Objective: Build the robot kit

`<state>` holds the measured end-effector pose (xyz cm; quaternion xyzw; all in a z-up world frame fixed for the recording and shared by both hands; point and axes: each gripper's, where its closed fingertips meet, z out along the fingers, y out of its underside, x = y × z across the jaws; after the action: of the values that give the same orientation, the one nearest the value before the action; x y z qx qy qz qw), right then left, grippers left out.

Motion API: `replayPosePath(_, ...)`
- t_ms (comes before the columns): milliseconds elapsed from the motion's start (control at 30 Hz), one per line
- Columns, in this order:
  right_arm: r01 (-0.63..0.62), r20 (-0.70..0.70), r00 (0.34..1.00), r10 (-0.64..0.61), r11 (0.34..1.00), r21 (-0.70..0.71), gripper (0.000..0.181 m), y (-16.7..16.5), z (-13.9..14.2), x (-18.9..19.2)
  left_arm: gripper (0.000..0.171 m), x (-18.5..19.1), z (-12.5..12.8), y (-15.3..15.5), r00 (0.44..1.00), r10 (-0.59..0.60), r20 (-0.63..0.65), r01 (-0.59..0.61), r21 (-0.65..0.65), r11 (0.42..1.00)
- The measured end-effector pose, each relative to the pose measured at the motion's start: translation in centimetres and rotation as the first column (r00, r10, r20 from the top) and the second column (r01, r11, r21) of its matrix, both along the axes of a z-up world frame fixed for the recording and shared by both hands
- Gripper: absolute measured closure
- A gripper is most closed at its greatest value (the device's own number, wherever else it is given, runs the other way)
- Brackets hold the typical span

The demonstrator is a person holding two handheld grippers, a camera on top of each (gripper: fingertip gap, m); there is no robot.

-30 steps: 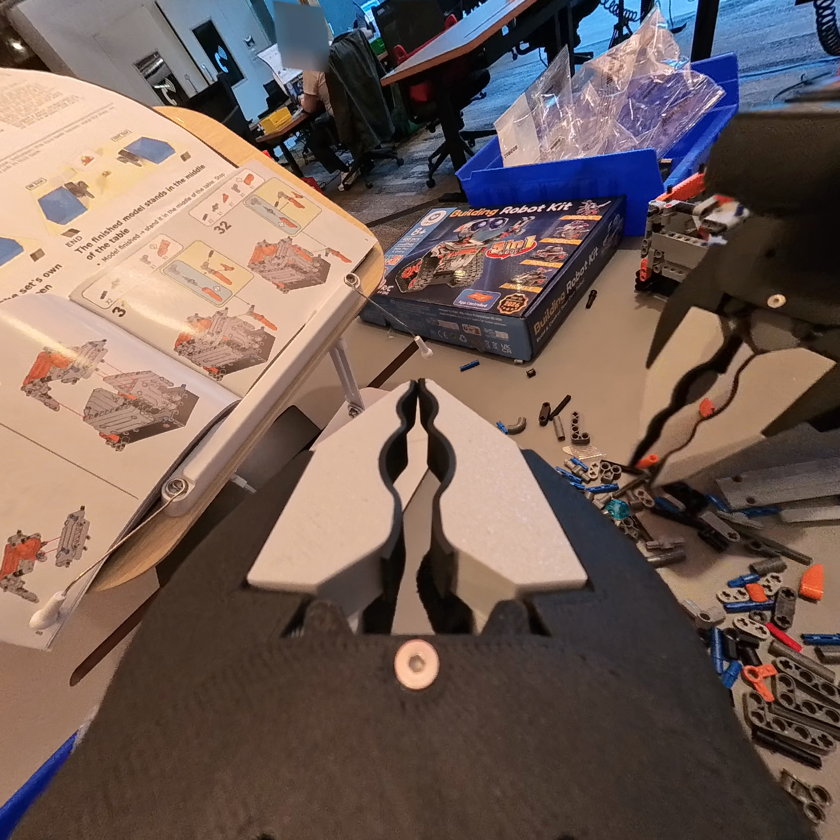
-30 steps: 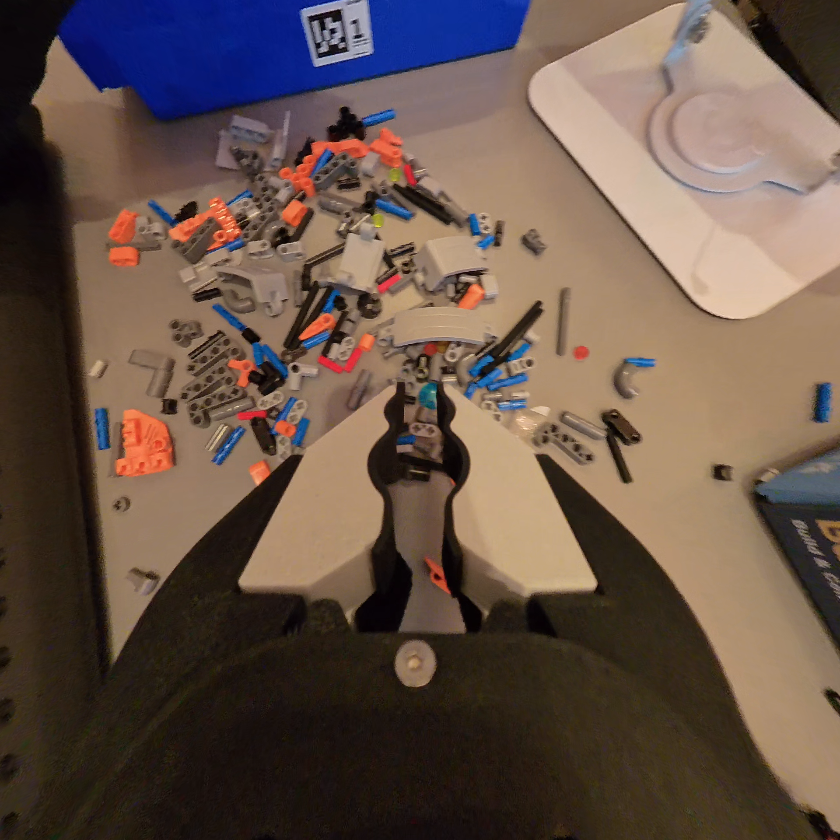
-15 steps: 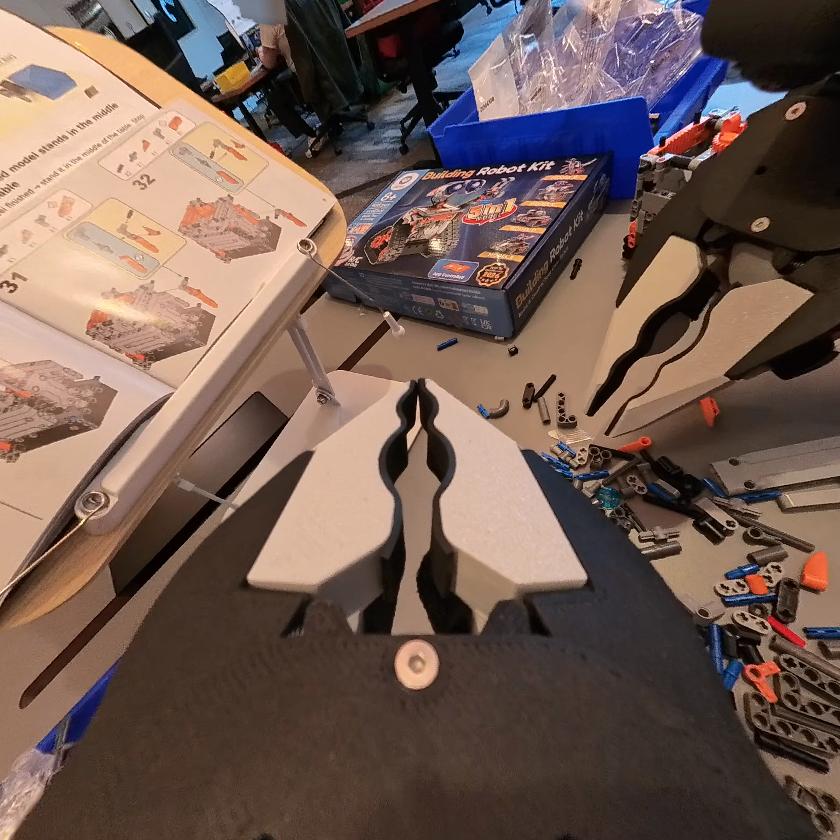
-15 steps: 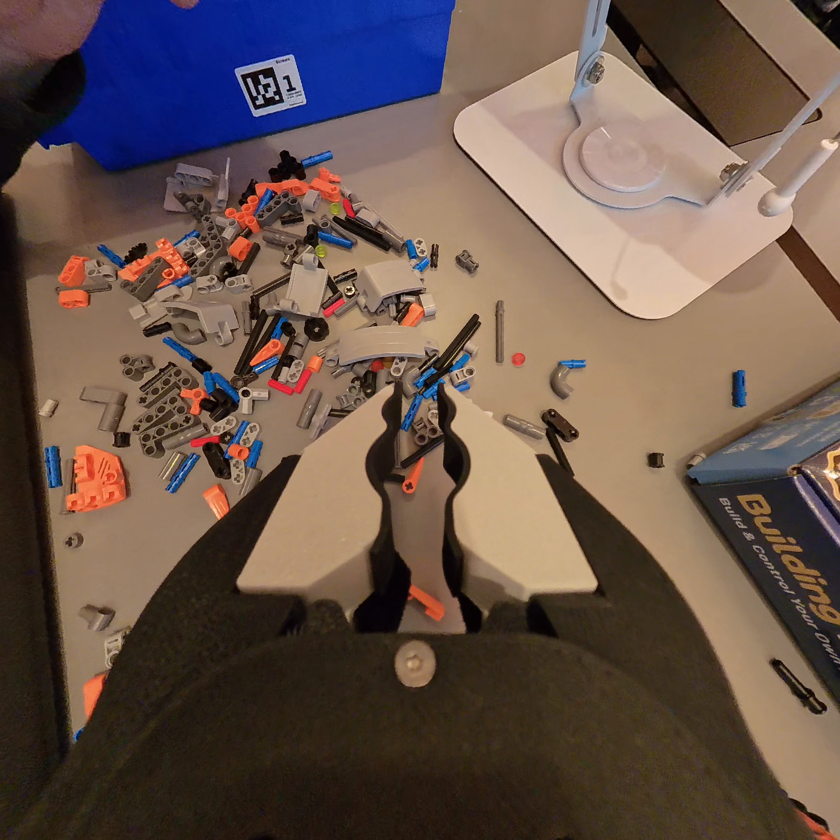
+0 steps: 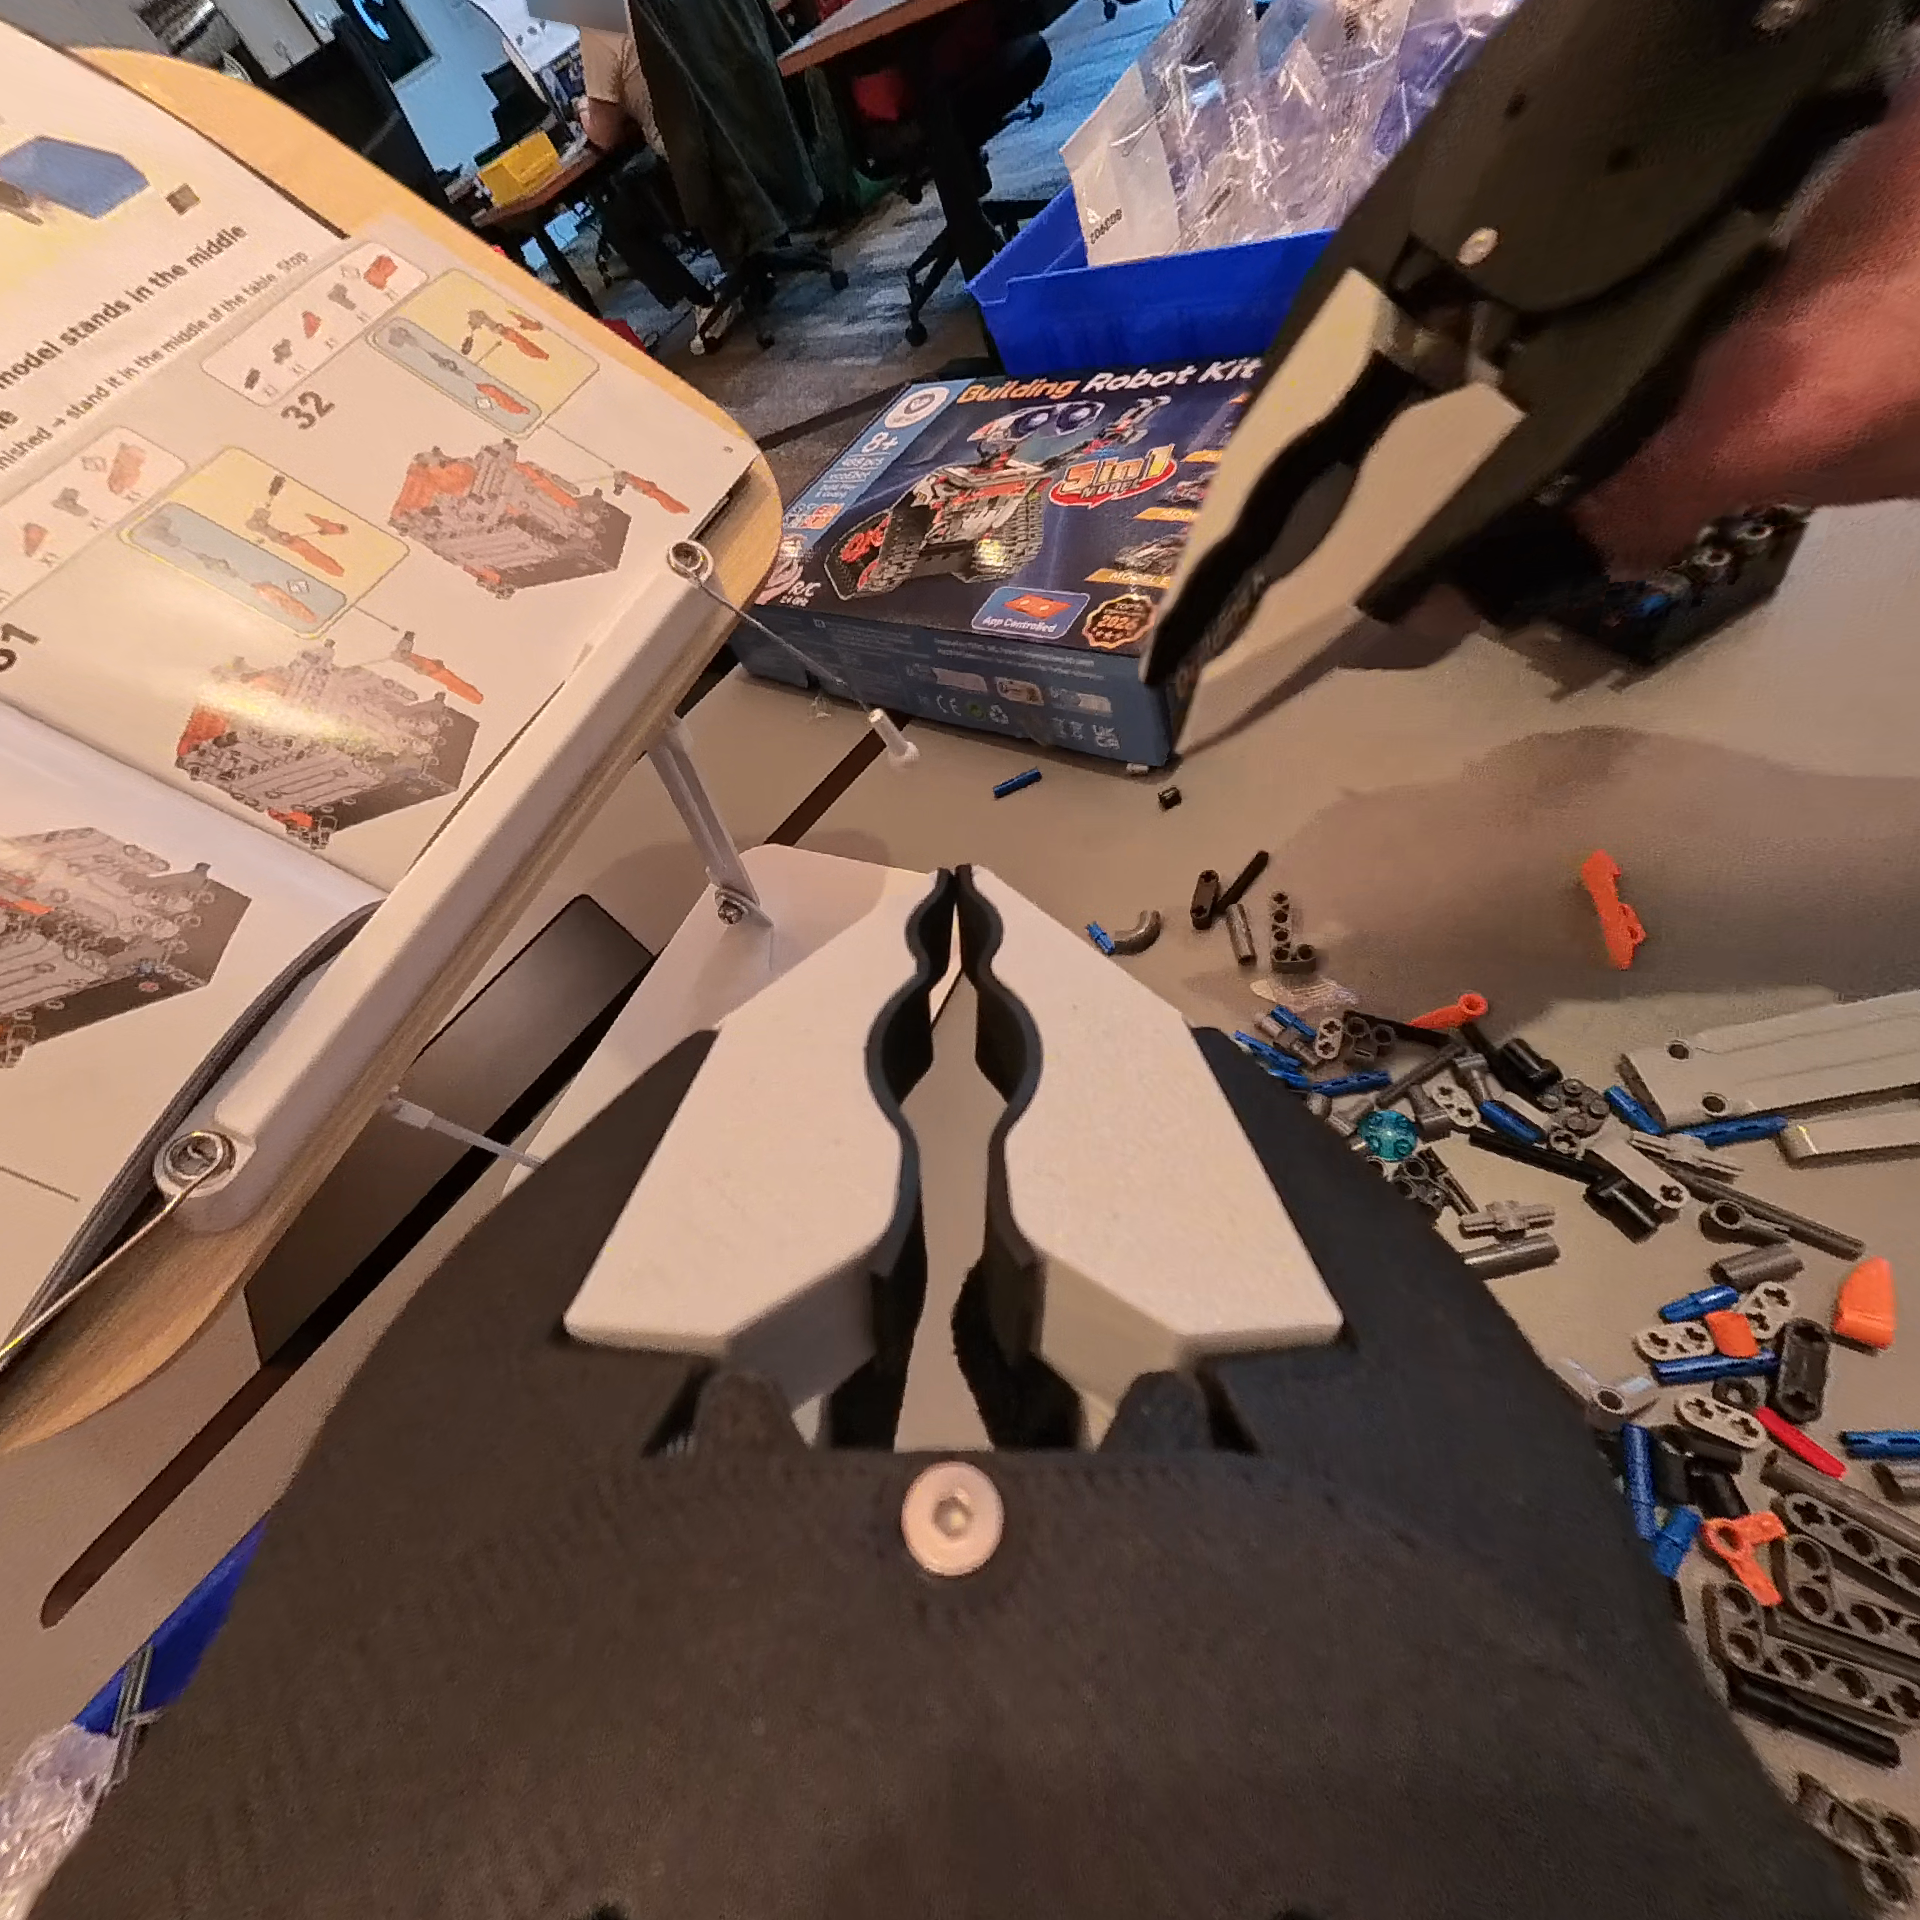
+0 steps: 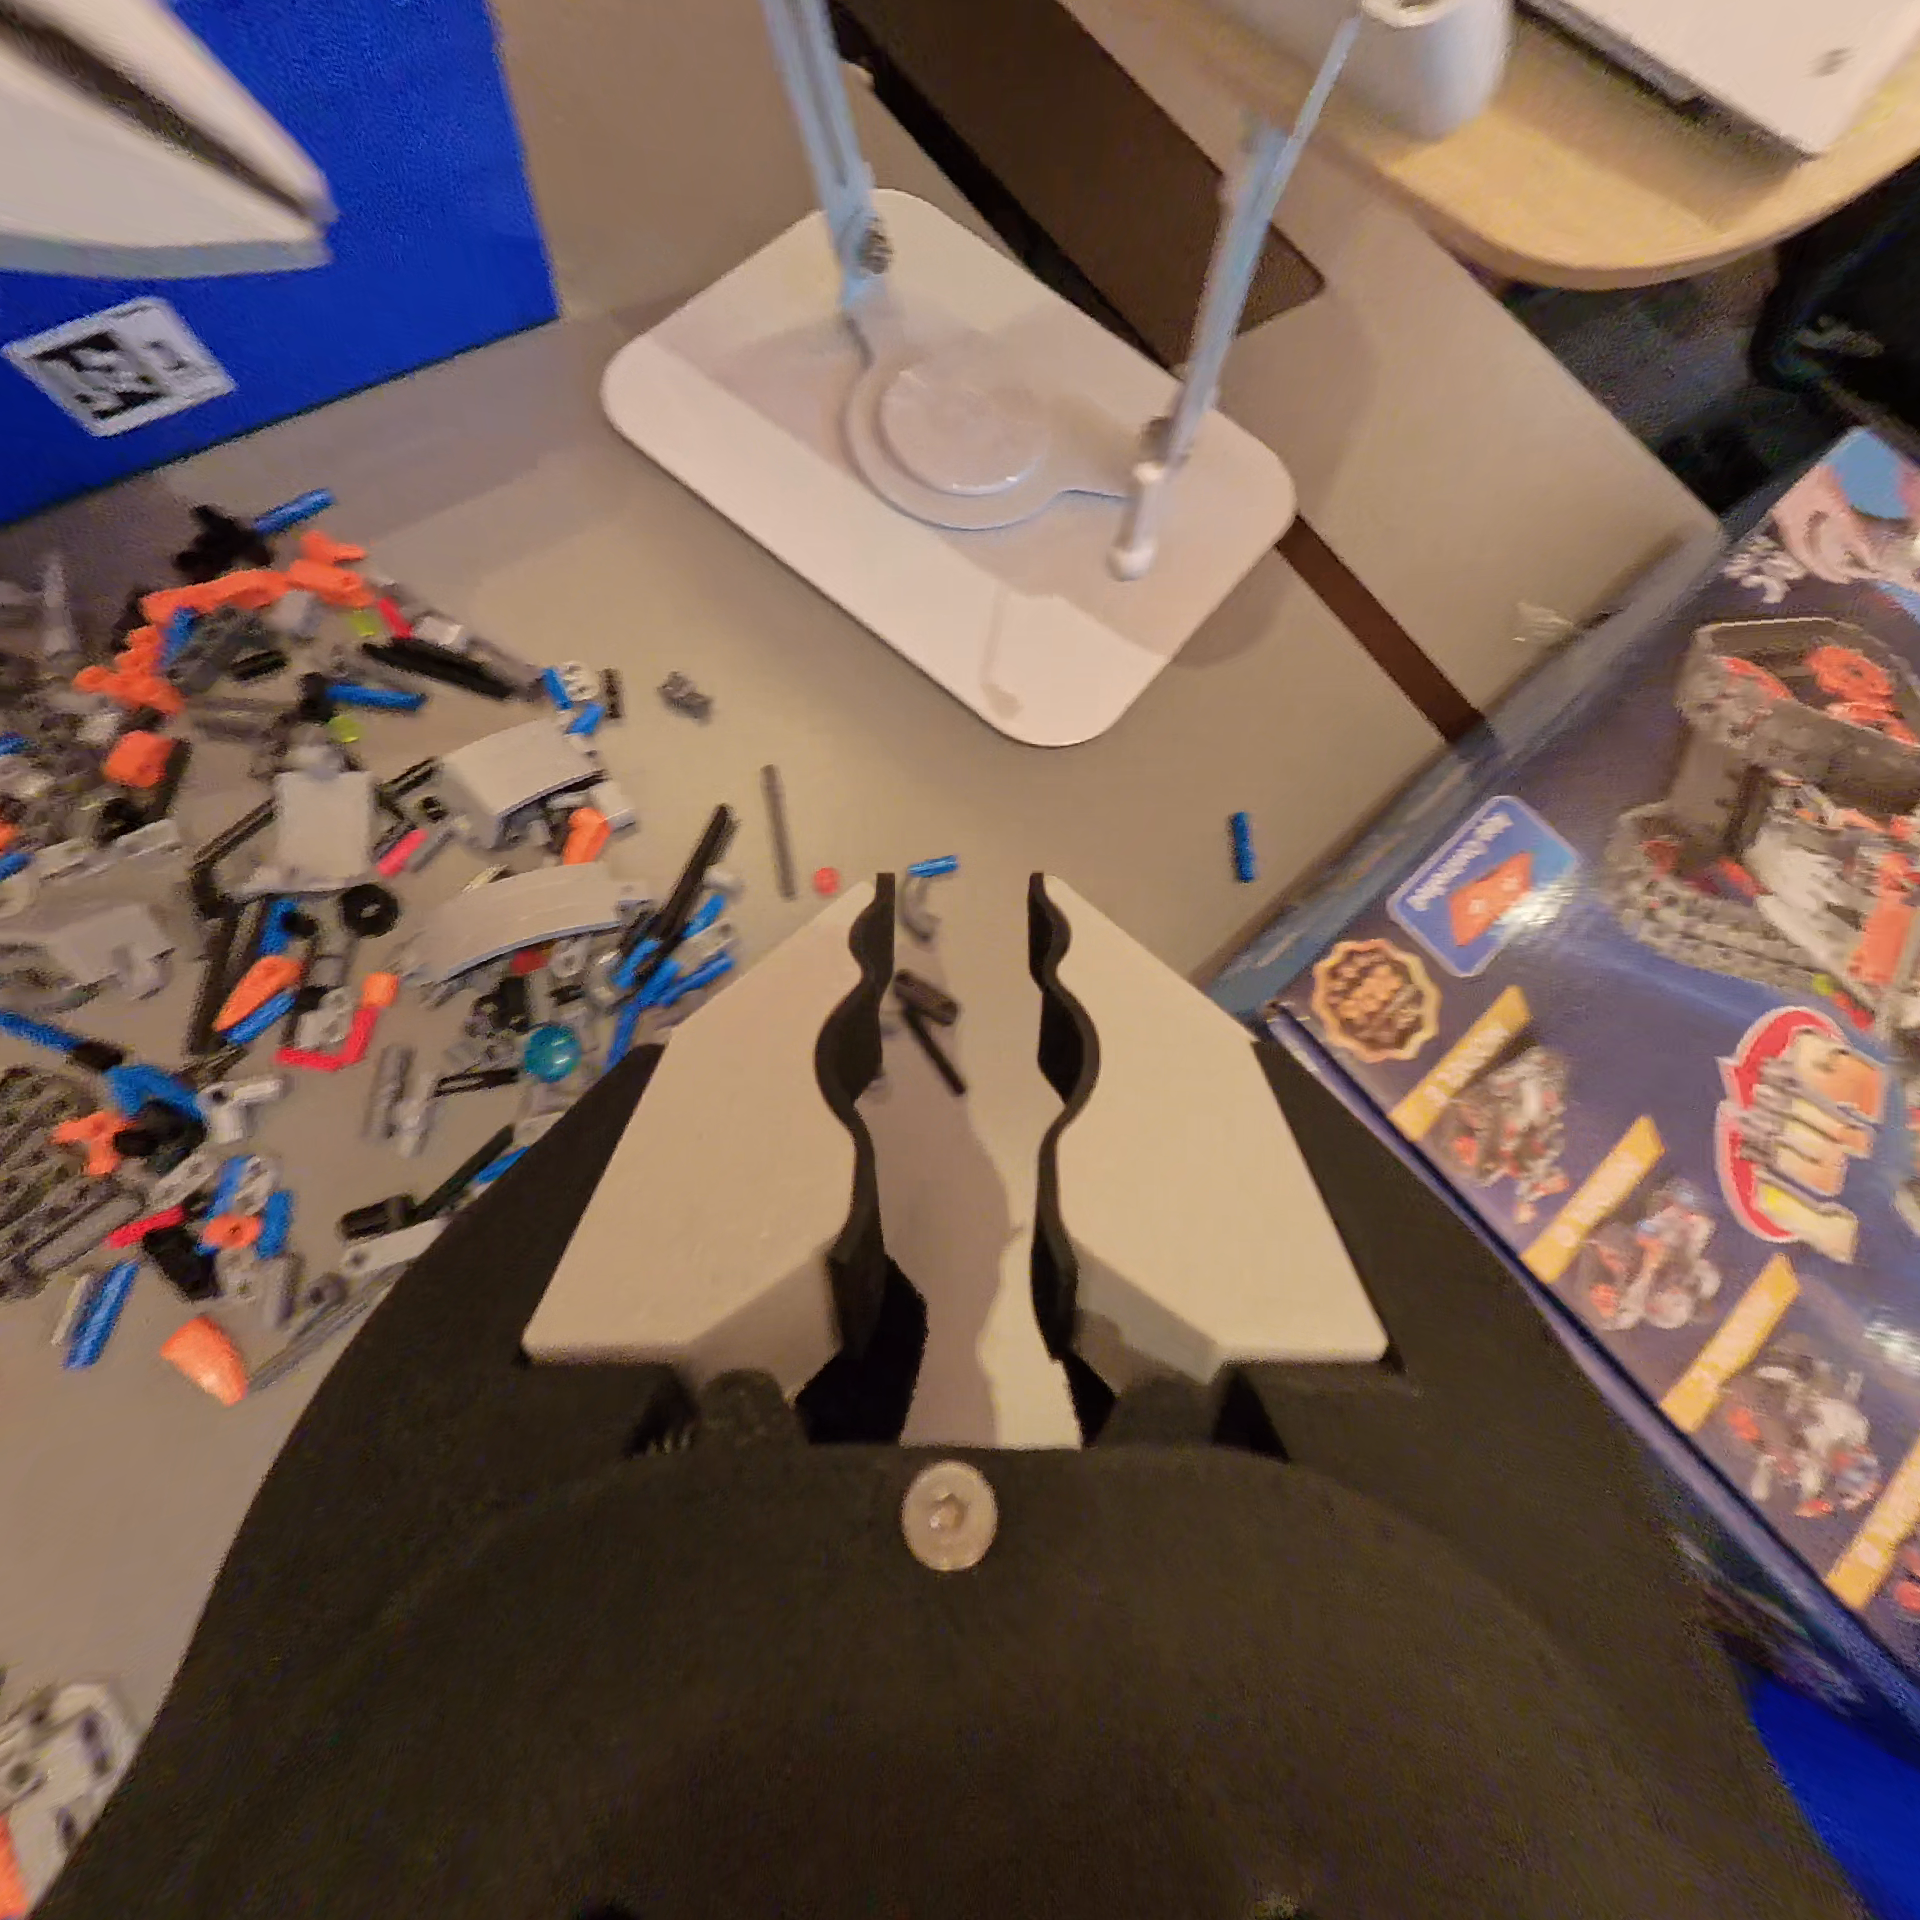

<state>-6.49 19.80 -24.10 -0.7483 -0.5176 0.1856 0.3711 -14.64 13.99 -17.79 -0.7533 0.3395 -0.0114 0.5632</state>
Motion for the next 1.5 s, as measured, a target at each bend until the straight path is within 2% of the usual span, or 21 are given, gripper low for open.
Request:
replayPosePath(267,0.036,0.181,0.983,-0.037,0.999,0.006,0.156,5.5,-2.1,-1.2,0.171,0.1,-0.2,0.1,1.0,-0.007,0.004,0.007,-0.006,1.0)
replayPosePath(367,0.019,0.25,0.968,-0.021,1.0,0.008,0.157,6.7,-3.0,-1.7,0.171,0.1,-0.1,0.1,1.0,-0.01,0.015,0.01,-0.007,1.0)
replayPosePath(467,0.011,0.325,0.946,-0.001,0.999,-0.031,0.155,7.7,-5.2,-1.7,0.171,0.2,-0.3,0.2,1.0,-0.014,0.014,0.014,-0.011,1.0)
replayPosePath(667,-0.002,0.428,0.904,-0.01,1.0,0.028,0.151,9.5,-7.2,-2.0,0.171,0.5,-0.4,0.2,1.0,-0.024,0.015,0.024,-0.017,1.0)
replayPosePath(733,-0.004,0.48,0.877,-0.024,0.998,0.058,0.149,10.1,-7.6,-1.8,0.171,0.5,-0.5,0.3,1.0,-0.026,0.013,0.026,-0.019,0.999)
replayPosePath(833,-0.078,0.613,0.79,-0.018,0.988,0.13,0.151,10.9,-8.3,-0.8,0.171,0.6,-0.7,0.3,1.0,-0.029,0.009,0.029,-0.024,0.999)
replayPosePath(967,-0.166,0.614,0.783,0.099,0.985,0.052,0.155,10.5,-8.4,-1.7,0.171,0.6,-0.8,0.4,1.0,-0.029,0.01,0.03,-0.027,0.999)
replayPosePath(1167,-0.297,0.735,0.646,0.207,0.955,-0.008,0.156,10.8,-9.2,-1.3,0.171,0.6,-1.1,0.5,1.0,-0.029,0.002,0.029,-0.035,0.999)
replayPosePath(1267,-0.302,0.771,0.595,0.227,0.952,-0.047,0.157,10.9,-9.5,-1.1,0.171,0.6,-1.3,0.5,1.0,-0.03,-0.001,0.03,-0.037,0.999)
replayPosePath(1500,-0.28,0.792,0.54,0.284,0.948,-0.15,0.17,10.7,-9.8,-0.9,0.171,0.6,-1.5,0.6,1.0,-0.029,-0.009,0.029,-0.042,0.999)
